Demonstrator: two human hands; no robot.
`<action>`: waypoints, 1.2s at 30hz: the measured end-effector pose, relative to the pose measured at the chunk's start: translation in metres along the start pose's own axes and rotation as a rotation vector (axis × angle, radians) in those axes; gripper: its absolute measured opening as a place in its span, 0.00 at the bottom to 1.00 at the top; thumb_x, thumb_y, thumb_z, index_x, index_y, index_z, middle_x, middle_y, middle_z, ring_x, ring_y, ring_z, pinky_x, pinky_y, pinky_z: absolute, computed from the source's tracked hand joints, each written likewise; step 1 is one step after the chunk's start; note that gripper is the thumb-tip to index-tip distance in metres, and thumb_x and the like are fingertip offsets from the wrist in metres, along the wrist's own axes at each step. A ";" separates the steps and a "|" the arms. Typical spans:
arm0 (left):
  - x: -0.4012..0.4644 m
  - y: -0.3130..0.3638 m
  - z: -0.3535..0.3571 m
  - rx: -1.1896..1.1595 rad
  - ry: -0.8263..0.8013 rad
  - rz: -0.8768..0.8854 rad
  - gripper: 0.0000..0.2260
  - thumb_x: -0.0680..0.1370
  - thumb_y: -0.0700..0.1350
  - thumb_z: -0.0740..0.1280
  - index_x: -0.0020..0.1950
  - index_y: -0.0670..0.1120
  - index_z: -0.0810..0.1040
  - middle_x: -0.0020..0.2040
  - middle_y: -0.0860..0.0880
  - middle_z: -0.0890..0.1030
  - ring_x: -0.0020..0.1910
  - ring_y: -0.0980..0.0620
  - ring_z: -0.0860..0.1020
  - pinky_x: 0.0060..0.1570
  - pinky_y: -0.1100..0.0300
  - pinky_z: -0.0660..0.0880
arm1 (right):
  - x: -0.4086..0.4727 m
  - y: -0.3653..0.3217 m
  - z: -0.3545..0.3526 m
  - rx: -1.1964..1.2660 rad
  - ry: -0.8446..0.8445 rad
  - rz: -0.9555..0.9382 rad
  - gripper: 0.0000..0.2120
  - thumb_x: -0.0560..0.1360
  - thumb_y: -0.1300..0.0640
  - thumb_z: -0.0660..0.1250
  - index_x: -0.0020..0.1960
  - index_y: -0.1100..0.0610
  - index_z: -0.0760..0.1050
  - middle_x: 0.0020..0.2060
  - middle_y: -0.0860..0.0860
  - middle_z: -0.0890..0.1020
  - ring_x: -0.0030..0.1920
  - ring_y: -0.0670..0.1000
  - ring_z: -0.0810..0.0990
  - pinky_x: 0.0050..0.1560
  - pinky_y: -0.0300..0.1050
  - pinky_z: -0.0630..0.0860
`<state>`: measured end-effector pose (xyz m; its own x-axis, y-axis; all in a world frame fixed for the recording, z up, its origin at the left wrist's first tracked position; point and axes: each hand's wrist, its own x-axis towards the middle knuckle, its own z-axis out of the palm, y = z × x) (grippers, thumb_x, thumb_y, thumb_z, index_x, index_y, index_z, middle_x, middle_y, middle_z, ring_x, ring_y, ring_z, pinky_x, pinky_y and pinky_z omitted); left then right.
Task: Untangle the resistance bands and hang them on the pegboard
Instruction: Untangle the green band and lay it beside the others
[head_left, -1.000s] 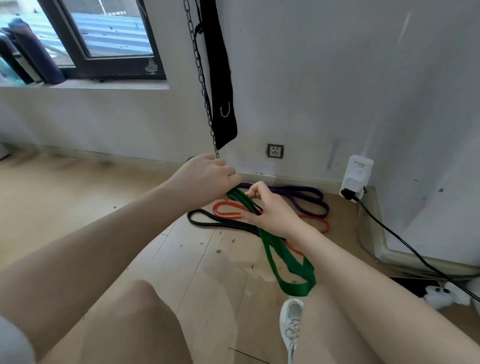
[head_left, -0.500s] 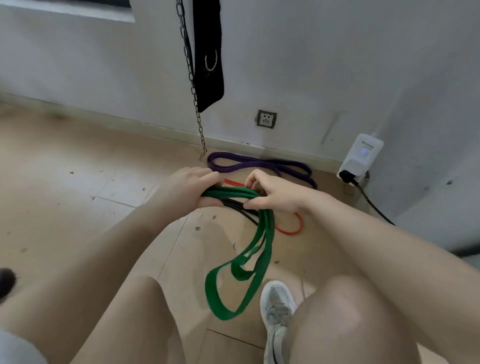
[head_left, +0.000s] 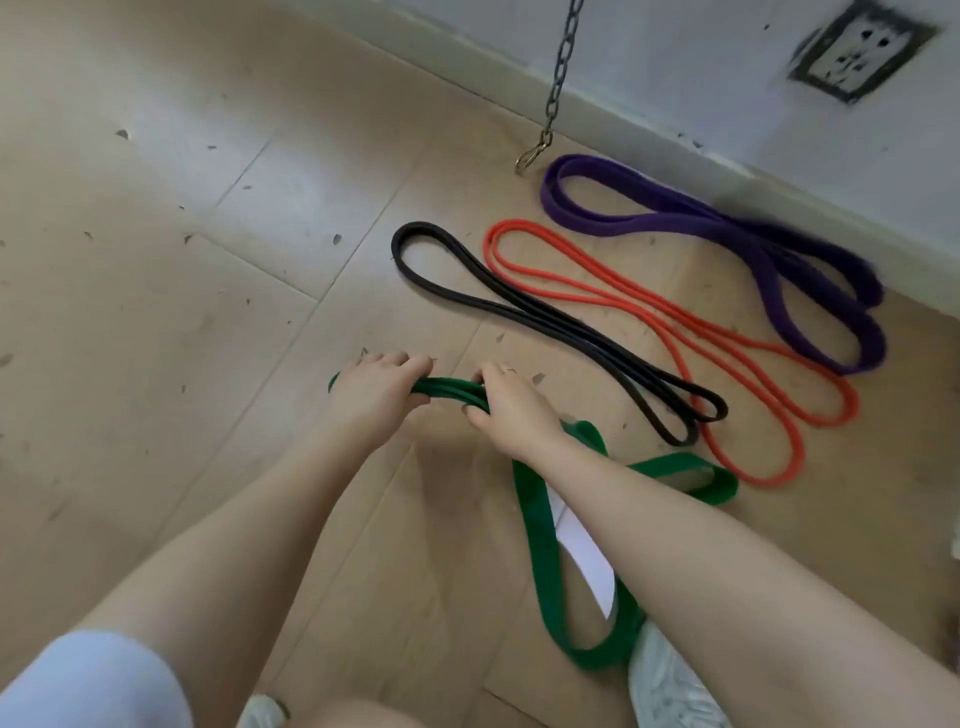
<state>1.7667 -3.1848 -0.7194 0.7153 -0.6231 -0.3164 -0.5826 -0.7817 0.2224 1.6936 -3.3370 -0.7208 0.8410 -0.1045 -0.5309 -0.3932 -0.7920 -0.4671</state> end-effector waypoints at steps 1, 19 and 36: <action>0.008 -0.008 0.007 0.050 -0.022 -0.034 0.12 0.79 0.49 0.61 0.59 0.45 0.70 0.54 0.47 0.76 0.55 0.43 0.72 0.55 0.54 0.64 | 0.010 -0.002 0.010 -0.029 0.040 -0.003 0.18 0.76 0.52 0.64 0.64 0.56 0.66 0.60 0.54 0.73 0.59 0.55 0.72 0.58 0.49 0.69; 0.049 0.016 0.058 0.254 0.086 0.208 0.30 0.69 0.34 0.69 0.70 0.40 0.65 0.69 0.35 0.67 0.68 0.35 0.67 0.67 0.42 0.63 | -0.094 0.156 0.015 -0.329 0.073 -0.018 0.18 0.67 0.46 0.73 0.51 0.56 0.77 0.48 0.51 0.78 0.47 0.55 0.77 0.45 0.47 0.71; 0.049 0.069 0.065 0.037 0.022 -0.062 0.14 0.76 0.38 0.65 0.62 0.44 0.75 0.55 0.43 0.78 0.45 0.38 0.79 0.36 0.51 0.73 | -0.093 0.186 0.024 -0.366 0.194 -0.088 0.10 0.67 0.68 0.69 0.48 0.62 0.78 0.54 0.56 0.80 0.51 0.60 0.76 0.38 0.48 0.78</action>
<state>1.7365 -3.2673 -0.7796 0.7588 -0.5740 -0.3078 -0.5502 -0.8178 0.1688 1.5336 -3.4599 -0.7755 0.9335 -0.1108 -0.3409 -0.1885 -0.9606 -0.2040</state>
